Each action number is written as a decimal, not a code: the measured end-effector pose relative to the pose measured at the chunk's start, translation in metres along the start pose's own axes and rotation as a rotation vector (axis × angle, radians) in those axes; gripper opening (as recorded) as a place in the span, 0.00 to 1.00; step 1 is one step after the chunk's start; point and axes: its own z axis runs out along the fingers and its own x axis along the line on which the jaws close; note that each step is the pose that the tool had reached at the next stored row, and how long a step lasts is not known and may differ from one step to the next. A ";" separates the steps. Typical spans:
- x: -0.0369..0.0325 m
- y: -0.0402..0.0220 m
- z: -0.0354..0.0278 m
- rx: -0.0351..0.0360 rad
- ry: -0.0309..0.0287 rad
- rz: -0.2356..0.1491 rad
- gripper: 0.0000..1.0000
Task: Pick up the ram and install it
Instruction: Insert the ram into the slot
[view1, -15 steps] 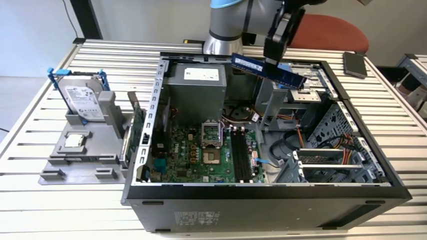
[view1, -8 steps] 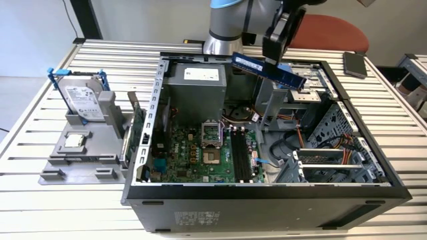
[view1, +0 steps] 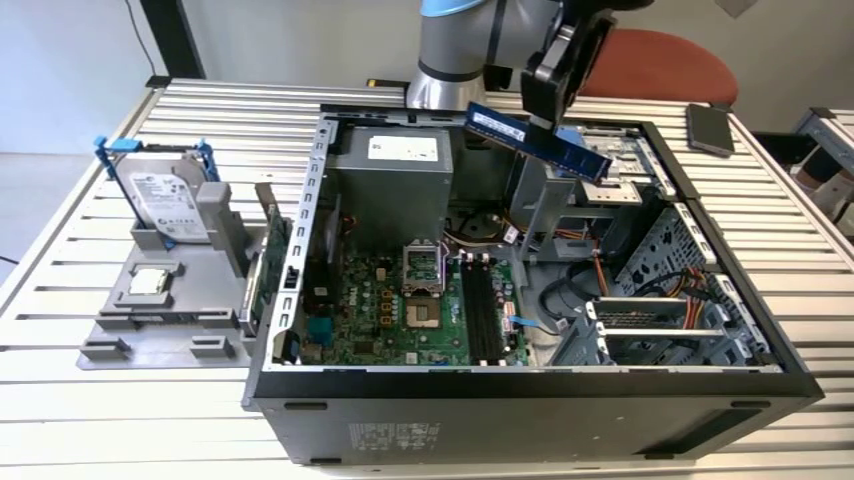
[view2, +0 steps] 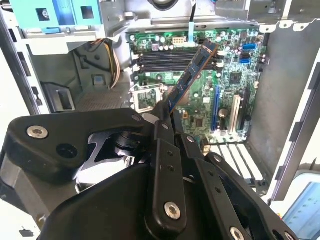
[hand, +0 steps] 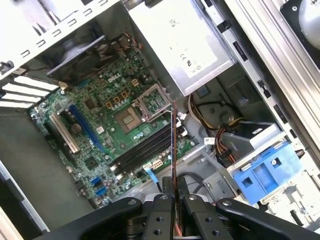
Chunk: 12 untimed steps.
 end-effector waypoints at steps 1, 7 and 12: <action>0.0000 0.0000 0.0000 0.0000 -0.0003 0.008 0.00; 0.0000 0.0000 0.0000 0.0005 -0.0018 0.053 0.00; 0.0000 0.0000 0.0000 0.0008 -0.0030 0.091 0.00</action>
